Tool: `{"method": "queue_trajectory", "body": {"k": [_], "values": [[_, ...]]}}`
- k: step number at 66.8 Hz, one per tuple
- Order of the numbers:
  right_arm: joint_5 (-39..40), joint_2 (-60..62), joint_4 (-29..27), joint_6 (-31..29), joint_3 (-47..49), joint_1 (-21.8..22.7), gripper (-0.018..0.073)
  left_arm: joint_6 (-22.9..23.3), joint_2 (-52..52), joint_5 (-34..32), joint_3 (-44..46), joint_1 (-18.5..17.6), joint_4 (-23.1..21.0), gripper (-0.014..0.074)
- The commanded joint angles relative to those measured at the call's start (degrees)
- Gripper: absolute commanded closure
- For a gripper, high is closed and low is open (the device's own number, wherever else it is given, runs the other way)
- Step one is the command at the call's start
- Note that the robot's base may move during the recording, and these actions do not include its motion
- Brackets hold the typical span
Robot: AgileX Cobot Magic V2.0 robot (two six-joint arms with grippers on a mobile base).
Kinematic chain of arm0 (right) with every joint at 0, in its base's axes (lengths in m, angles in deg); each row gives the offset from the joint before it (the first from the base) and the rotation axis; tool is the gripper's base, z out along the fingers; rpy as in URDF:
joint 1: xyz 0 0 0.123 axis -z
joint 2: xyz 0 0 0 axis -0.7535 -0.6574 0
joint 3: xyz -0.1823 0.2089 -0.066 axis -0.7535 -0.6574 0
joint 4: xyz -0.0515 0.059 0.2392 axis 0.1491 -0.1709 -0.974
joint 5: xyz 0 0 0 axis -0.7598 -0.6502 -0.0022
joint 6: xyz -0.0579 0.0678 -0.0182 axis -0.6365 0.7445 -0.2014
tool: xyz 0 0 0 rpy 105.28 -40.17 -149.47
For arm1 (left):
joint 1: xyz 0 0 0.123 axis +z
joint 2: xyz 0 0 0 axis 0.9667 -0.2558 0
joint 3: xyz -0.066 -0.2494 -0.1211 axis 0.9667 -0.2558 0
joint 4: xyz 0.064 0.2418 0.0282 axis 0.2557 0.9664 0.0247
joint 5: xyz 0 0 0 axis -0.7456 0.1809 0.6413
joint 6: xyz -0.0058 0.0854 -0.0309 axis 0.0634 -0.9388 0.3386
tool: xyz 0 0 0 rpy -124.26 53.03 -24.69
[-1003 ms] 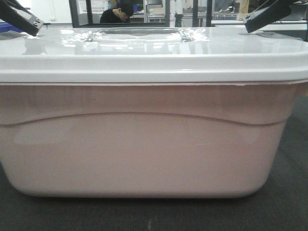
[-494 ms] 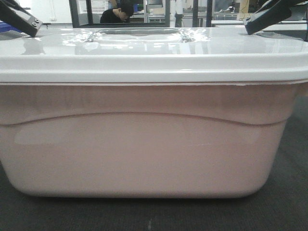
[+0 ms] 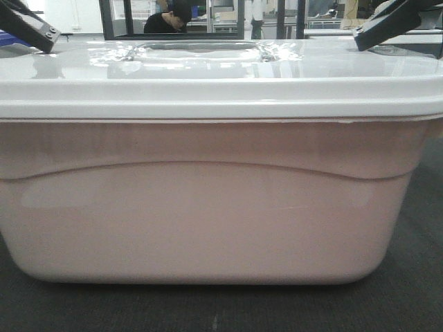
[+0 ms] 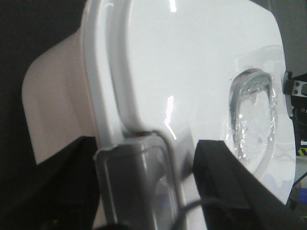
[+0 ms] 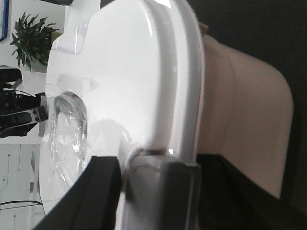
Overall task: Grab white bin and place on right shelf
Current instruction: 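Close both grippers on the lid rims at the bin's ends, then lift the pink bin off the table with both grippers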
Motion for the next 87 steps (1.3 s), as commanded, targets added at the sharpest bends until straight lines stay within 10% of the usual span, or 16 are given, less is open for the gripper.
{"method": "queue_trajectory", "body": {"k": [1, 87], "values": [[-11.06, 2.02, -6.36, -0.67, 1.22, -0.4, 0.0157, 0.41, 1.96, 8.51, 1.61, -0.98, -6.53, 0.0316], [-10.79, 32.52, -7.11, -0.96, 1.22, -0.4, 0.0157, 0.09, 35.4, 8.41, 1.73, -0.98, -7.15, 0.0316]]}}
